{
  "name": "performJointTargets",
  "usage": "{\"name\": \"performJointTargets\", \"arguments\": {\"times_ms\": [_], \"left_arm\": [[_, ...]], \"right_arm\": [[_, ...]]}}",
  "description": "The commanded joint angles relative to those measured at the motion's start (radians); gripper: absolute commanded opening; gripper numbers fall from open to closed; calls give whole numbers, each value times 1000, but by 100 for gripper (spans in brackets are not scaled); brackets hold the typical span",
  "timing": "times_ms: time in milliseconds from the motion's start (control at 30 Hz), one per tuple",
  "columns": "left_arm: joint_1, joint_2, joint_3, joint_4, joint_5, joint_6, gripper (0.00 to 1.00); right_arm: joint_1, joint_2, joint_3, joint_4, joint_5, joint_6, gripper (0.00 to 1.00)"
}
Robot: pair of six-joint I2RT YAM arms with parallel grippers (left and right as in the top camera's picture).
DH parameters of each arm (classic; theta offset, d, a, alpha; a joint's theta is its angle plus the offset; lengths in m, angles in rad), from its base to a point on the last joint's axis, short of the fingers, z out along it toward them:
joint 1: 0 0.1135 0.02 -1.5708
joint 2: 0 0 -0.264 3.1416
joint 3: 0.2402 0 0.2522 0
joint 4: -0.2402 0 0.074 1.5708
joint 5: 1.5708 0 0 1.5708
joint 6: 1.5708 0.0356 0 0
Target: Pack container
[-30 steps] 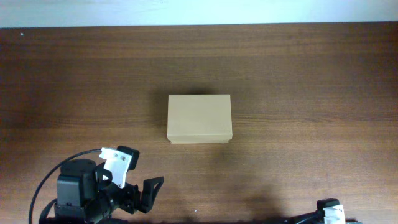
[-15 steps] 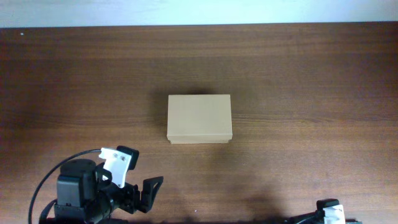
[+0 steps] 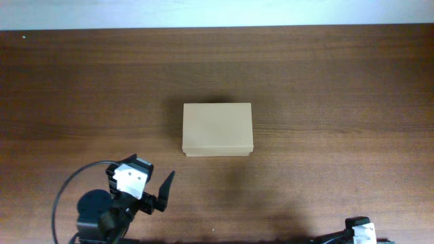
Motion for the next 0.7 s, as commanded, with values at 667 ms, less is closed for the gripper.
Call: {"name": "performJointTargets", "arguments": {"times_ms": [667], "left_arm": [[11,-238,-294,180,-48,39,100]], "right_arm": [[4,-6,5,0,-5,5,99]]}}
